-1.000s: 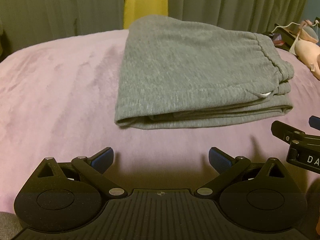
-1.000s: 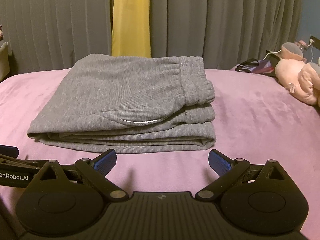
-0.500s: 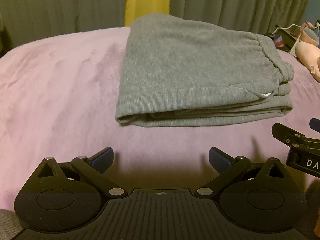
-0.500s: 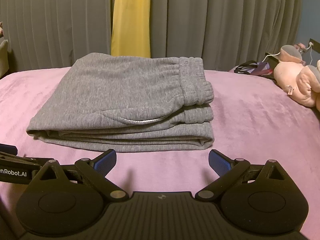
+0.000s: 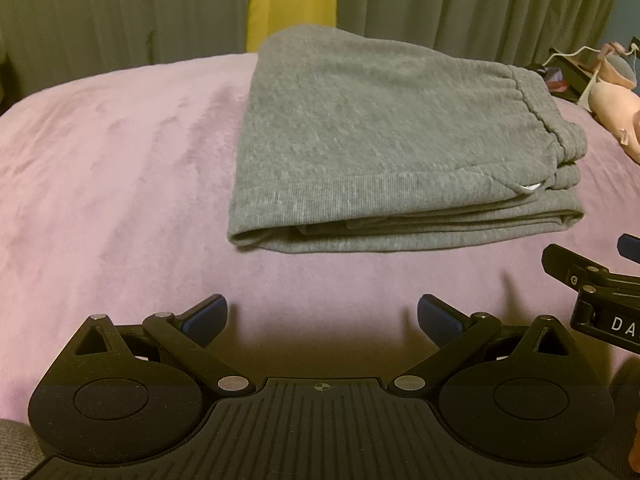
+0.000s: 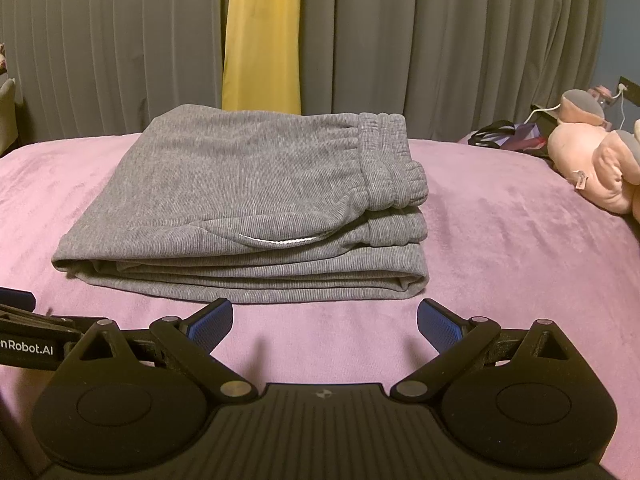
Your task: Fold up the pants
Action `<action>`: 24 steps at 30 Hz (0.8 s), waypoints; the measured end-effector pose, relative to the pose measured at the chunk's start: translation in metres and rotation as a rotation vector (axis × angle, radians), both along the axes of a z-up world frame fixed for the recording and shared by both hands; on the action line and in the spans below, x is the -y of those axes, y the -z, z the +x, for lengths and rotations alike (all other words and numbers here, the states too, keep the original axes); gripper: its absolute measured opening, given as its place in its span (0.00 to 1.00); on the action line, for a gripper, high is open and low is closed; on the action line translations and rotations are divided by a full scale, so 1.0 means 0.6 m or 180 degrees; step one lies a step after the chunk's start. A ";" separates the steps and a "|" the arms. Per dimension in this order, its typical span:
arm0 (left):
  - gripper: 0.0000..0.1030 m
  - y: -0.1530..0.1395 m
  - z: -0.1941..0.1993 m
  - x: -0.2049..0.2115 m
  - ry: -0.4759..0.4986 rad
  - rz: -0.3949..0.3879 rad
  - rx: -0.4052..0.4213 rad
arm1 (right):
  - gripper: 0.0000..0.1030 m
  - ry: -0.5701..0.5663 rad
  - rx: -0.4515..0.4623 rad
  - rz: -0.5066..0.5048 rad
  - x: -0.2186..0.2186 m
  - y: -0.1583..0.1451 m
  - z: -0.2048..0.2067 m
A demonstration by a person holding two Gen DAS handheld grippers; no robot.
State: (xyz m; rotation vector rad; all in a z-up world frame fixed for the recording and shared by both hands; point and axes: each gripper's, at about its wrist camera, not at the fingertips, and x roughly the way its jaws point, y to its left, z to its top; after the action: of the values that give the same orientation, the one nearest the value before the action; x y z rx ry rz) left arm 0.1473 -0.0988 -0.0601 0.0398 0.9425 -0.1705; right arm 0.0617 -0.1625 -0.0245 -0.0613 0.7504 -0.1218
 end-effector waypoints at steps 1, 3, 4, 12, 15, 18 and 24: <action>1.00 0.000 0.000 0.000 0.0000 -0.0001 -0.0001 | 0.96 0.0000 0.0002 -0.0001 0.000 0.000 0.000; 1.00 0.000 0.000 0.001 0.0000 0.0003 0.0006 | 0.96 -0.0003 0.0002 -0.0005 0.000 0.000 0.000; 1.00 0.000 0.000 0.001 0.0001 0.0003 0.0006 | 0.96 -0.0001 0.0003 -0.0010 -0.001 0.000 0.000; 1.00 -0.001 0.001 -0.002 -0.0013 -0.0019 -0.0008 | 0.96 -0.0002 0.0002 -0.0012 0.000 0.000 0.000; 1.00 -0.001 0.002 -0.003 -0.0025 -0.0037 -0.0011 | 0.96 -0.0001 0.0003 -0.0013 0.000 0.000 0.000; 1.00 0.000 0.003 -0.003 -0.0021 -0.0043 -0.0003 | 0.96 -0.0003 -0.0001 -0.0009 0.000 0.001 0.000; 1.00 0.000 0.001 -0.007 -0.0008 -0.0098 0.0035 | 0.96 -0.0002 0.0001 -0.0019 0.000 0.002 -0.001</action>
State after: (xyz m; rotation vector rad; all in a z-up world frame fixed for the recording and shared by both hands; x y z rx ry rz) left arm 0.1480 -0.0948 -0.0599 0.0110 0.9287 -0.1821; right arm 0.0613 -0.1624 -0.0256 -0.0671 0.7498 -0.1235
